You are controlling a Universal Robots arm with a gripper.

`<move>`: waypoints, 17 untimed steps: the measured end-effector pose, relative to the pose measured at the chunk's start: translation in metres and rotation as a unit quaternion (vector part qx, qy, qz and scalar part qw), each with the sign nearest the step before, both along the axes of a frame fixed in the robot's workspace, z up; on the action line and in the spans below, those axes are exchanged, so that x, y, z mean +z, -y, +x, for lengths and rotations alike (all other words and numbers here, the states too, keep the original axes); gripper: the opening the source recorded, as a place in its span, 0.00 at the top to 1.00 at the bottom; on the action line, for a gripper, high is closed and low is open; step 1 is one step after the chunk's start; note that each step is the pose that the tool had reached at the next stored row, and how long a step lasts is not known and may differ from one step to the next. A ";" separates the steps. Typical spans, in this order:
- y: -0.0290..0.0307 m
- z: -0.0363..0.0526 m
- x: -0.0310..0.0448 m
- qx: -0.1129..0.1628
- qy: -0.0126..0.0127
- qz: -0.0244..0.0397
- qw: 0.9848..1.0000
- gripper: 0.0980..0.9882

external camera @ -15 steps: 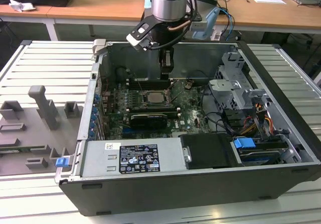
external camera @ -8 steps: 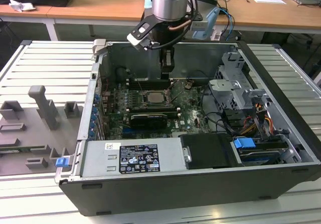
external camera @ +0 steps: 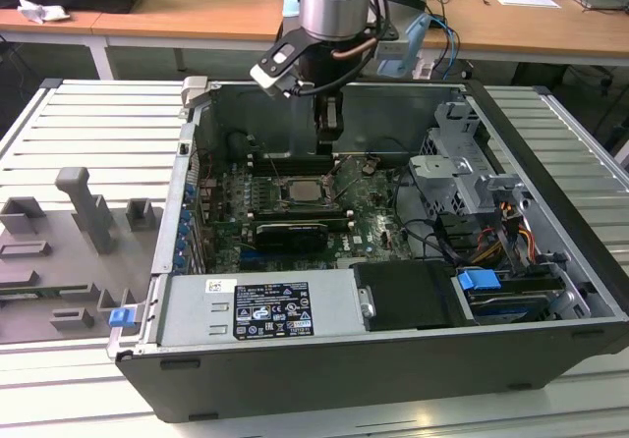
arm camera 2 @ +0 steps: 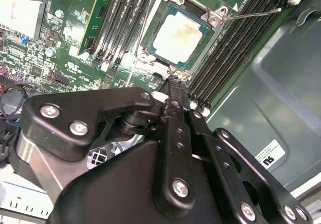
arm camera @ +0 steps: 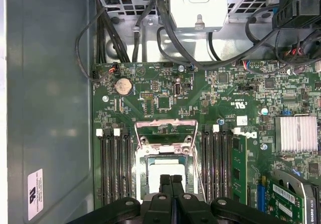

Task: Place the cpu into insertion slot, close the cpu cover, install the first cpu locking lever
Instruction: 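Place the cpu into insertion slot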

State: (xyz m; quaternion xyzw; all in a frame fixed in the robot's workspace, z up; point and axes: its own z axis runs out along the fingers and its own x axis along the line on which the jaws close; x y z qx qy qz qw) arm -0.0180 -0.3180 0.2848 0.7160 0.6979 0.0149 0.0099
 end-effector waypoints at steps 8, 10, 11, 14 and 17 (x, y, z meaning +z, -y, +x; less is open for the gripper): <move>0.0000 0.0125 0.0017 0.000 0.000 0.000 1.000 0.99; 0.0000 0.0174 0.0017 0.000 0.000 0.000 1.000 0.99; 0.0000 0.0192 0.0017 0.000 0.000 0.000 1.000 0.99; 0.0000 0.0253 0.0017 0.000 0.000 0.000 1.000 0.99; 0.0000 0.0361 0.0016 0.000 -0.001 0.000 1.000 0.99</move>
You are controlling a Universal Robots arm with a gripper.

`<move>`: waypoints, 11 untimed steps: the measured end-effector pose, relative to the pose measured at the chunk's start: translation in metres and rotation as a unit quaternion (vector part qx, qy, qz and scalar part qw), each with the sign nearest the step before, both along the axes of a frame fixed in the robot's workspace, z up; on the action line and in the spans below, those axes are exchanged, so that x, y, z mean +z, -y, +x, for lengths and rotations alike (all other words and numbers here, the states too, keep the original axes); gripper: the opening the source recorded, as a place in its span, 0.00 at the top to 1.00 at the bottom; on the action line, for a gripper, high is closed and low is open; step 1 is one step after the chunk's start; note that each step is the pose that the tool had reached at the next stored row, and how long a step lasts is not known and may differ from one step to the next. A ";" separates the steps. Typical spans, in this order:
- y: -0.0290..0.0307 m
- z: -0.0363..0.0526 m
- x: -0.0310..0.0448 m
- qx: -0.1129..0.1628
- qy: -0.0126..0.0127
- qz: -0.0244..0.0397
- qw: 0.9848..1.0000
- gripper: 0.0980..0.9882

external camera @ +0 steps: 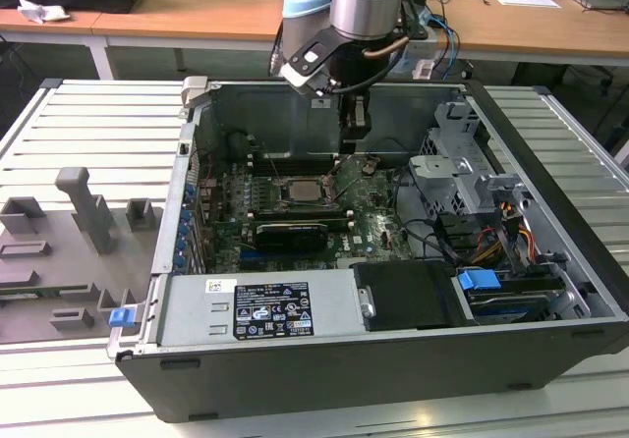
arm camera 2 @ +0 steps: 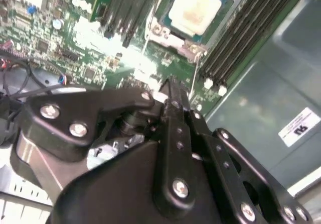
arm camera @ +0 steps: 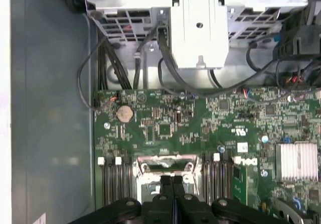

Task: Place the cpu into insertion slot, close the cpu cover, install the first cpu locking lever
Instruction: 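Place the cpu into insertion slot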

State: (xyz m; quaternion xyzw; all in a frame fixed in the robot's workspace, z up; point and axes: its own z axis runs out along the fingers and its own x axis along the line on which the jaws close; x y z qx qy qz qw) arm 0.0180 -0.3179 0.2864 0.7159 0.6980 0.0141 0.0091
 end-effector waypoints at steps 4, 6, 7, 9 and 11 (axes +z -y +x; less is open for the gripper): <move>0.0000 0.0095 -0.0022 0.000 0.000 0.000 1.000 0.99; 0.0000 0.0155 -0.0050 0.001 0.000 0.000 1.000 0.99; 0.0000 0.0181 -0.0067 0.001 0.000 0.000 1.000 0.99; 0.0000 0.0252 -0.0143 0.001 0.000 0.000 1.000 0.99; 0.0000 0.0283 -0.0168 0.001 0.000 0.000 1.000 0.99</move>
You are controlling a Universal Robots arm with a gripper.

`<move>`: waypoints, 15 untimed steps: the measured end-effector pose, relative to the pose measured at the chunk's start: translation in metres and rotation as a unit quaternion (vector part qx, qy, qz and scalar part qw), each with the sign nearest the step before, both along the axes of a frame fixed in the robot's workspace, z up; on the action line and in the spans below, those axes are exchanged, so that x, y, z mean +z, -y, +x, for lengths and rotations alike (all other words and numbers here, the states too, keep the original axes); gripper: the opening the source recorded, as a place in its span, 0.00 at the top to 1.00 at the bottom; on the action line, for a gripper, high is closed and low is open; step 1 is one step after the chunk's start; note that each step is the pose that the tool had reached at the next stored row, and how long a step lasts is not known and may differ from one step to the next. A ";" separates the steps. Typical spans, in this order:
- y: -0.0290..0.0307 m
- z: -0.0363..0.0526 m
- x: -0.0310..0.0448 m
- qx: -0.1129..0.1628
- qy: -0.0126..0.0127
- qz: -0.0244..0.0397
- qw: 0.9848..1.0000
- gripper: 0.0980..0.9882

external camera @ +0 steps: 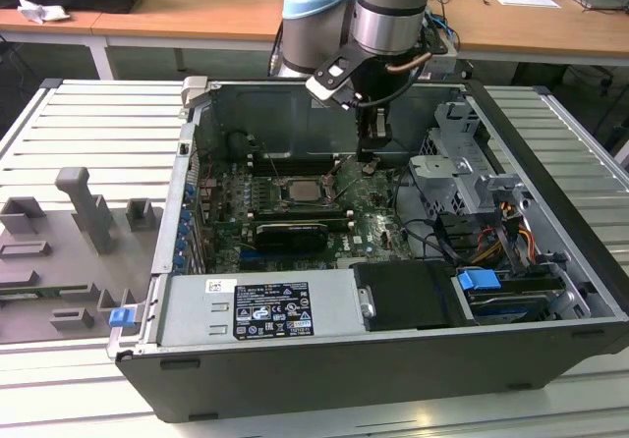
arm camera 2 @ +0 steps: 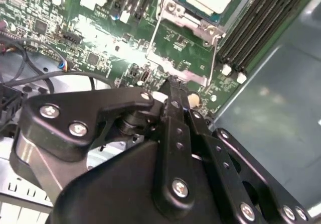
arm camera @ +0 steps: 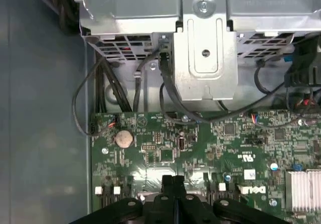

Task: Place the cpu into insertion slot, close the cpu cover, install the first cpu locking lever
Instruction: 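Place the cpu into insertion slot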

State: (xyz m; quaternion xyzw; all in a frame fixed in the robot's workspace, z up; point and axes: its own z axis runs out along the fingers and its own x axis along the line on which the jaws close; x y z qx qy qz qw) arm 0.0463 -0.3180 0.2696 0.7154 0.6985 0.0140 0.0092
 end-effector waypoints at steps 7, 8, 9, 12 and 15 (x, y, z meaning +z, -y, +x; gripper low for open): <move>0.0000 0.0070 -0.0095 0.000 0.000 0.000 1.000 0.99; 0.0000 0.0070 -0.0112 0.000 0.000 0.000 1.000 0.99; 0.0000 0.0070 -0.0137 0.000 0.000 0.000 1.000 0.99; 0.0000 0.0069 -0.0193 0.001 0.000 0.000 1.000 0.99; 0.0000 0.0051 -0.0197 0.001 -0.001 0.000 1.000 0.99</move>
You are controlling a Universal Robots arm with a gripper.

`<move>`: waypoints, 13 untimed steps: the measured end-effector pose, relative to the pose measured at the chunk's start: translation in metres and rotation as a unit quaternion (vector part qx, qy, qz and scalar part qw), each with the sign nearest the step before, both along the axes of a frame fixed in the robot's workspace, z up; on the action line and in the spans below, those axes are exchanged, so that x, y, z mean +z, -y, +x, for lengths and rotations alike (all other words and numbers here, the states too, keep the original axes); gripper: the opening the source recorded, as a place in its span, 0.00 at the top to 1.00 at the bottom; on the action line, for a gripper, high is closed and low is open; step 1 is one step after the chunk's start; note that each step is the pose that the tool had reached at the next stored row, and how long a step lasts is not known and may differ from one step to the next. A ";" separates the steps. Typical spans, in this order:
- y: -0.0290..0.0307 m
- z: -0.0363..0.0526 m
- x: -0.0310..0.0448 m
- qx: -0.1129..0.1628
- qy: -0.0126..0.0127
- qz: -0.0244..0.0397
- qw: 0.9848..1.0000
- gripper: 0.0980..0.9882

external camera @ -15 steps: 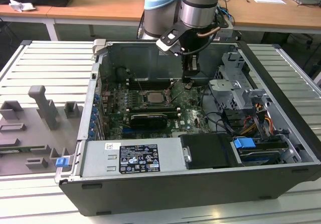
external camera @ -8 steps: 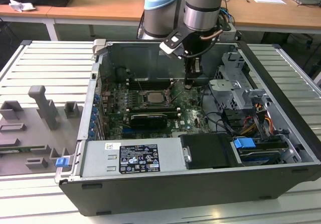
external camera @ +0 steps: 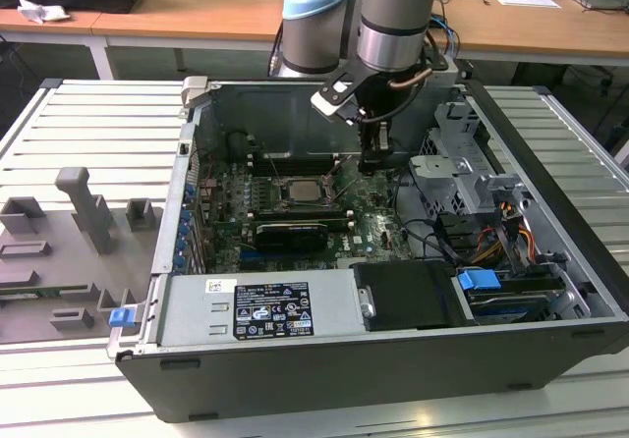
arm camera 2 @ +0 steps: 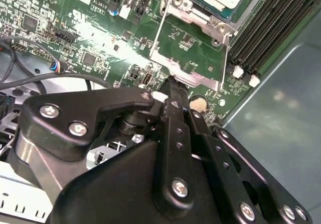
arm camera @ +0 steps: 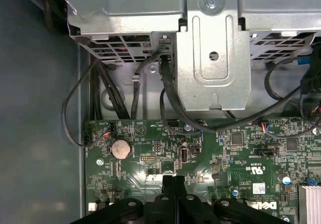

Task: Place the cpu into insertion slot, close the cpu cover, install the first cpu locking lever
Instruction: 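Place the cpu into insertion slot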

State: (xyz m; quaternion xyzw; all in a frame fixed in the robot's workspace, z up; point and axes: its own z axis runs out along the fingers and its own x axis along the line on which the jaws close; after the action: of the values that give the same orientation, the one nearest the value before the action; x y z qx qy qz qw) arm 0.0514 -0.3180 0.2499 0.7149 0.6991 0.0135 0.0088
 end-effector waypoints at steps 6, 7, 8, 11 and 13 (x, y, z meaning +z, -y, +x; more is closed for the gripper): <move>0.0000 -0.0065 0.0000 0.000 0.000 0.000 1.000 0.99; 0.0000 -0.0069 0.0000 0.000 0.000 0.000 1.000 0.99; 0.0000 -0.0071 0.0000 0.000 0.000 0.000 1.000 0.99; 0.0000 -0.0076 0.0000 0.000 0.000 0.000 1.000 0.99; 0.0000 -0.0088 0.0000 0.000 0.000 0.000 1.000 0.99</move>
State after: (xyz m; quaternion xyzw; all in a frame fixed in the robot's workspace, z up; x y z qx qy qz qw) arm 0.0426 -0.3179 0.2499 0.7149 0.6991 0.0135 0.0088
